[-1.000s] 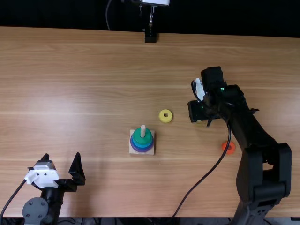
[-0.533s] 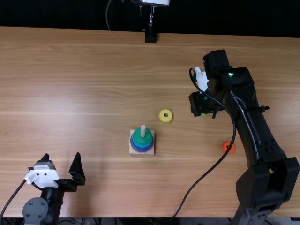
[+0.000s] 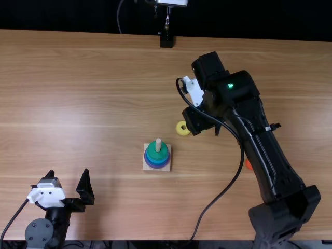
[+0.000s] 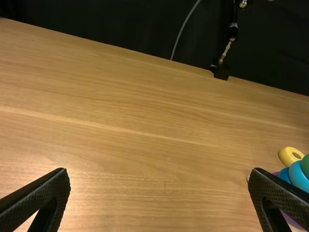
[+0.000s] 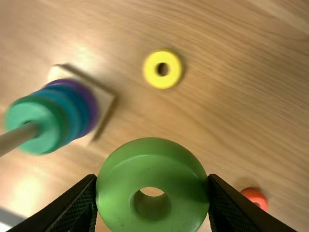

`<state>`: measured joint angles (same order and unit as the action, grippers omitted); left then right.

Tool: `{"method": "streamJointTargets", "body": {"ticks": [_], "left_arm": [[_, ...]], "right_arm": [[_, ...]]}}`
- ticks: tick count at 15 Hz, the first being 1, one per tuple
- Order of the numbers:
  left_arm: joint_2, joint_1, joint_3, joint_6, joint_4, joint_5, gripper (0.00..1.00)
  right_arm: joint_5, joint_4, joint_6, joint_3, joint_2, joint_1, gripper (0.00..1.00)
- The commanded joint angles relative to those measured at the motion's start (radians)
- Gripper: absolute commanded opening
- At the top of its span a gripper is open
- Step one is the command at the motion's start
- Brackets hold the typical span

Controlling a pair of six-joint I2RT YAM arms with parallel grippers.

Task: Build the Hanoi tower: stack the rings onto the peg from bottom to top in this color order: purple, dark blue, light blue, dark green, light green, yellow, orange.

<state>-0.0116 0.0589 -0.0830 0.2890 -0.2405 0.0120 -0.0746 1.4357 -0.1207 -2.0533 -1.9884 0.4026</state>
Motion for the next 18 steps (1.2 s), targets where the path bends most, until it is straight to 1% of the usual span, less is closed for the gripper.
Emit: {"method": "streamJointTargets", "body": {"ticks": [1,2,7,10,12,18], "left_arm": [[0.012,-0.002,0.055,-0.004,-0.019,0.014,1.00],[0.012,-0.002,0.055,-0.004,-0.019,0.012,1.00],[0.012,-0.002,0.055,-0.004,-0.019,0.012,1.00],[0.012,-0.002,0.055,-0.004,-0.019,0.012,1.00],[0.012,-0.002,0.055,-0.004,-0.019,0.012,1.00],[0.012,-0.002,0.055,-0.004,-0.019,0.012,1.00]], "right_arm": [[-0.038,0.034,-0.004,-0.080,0.034,0.038,0.00],[-0.041,0.056,-0.004,-0.110,0.034,0.064,0.00],[-0.041,0.075,0.007,-0.176,0.034,0.171,0.00],[-0.041,0.075,0.007,-0.185,0.034,0.212,0.00],[-0.041,0.077,0.008,-0.183,0.033,0.226,0.00],[-0.041,0.075,0.012,-0.176,0.031,0.228,0.00]]}}
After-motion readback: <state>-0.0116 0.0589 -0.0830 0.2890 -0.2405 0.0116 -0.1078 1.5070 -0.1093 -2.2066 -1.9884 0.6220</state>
